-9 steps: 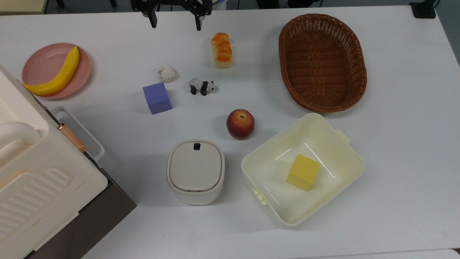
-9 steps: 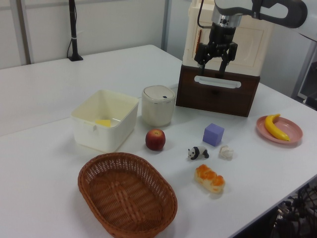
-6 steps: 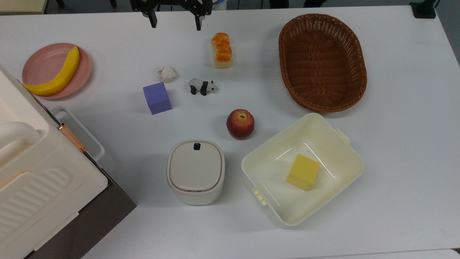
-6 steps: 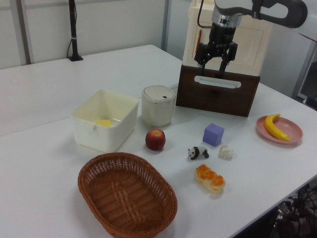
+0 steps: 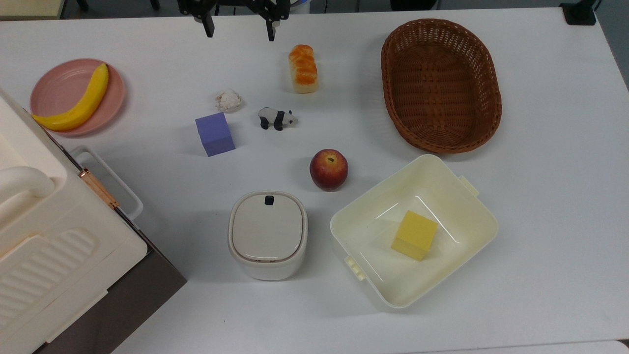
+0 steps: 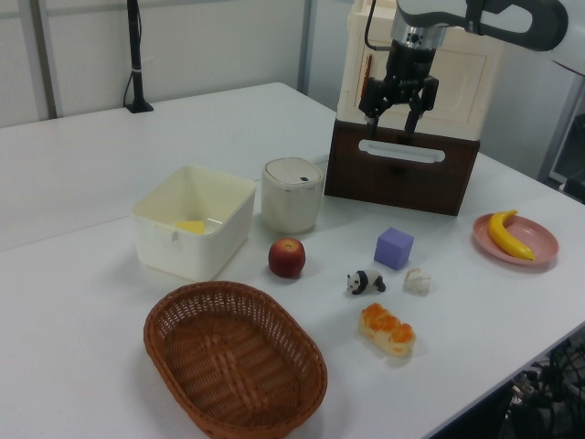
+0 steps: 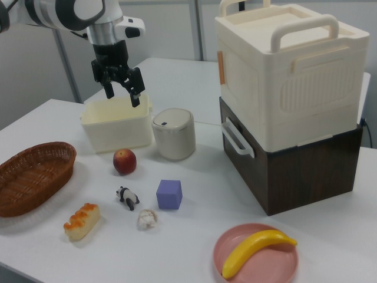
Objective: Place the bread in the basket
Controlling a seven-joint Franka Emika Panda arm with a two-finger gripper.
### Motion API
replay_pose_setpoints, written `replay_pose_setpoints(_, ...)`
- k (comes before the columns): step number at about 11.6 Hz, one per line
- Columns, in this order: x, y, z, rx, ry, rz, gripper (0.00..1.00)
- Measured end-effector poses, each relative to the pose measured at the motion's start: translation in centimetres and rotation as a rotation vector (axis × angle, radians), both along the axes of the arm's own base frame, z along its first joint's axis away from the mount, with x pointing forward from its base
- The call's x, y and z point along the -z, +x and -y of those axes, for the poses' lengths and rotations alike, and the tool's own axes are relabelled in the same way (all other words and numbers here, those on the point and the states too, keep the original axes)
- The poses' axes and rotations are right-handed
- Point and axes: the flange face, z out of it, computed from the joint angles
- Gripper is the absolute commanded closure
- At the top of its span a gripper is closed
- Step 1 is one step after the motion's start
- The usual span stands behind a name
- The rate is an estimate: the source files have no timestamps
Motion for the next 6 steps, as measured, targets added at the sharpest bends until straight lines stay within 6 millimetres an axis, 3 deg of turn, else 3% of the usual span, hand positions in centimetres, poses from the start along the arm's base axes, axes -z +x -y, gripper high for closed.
replay_pose_setpoints(4,-0.1,0.0,0.1,0.002,-0.001,0.002,0.00)
replay_pose_setpoints(6,-1.3,0.0,1.9,0.032,-0.003,0.028,0.00)
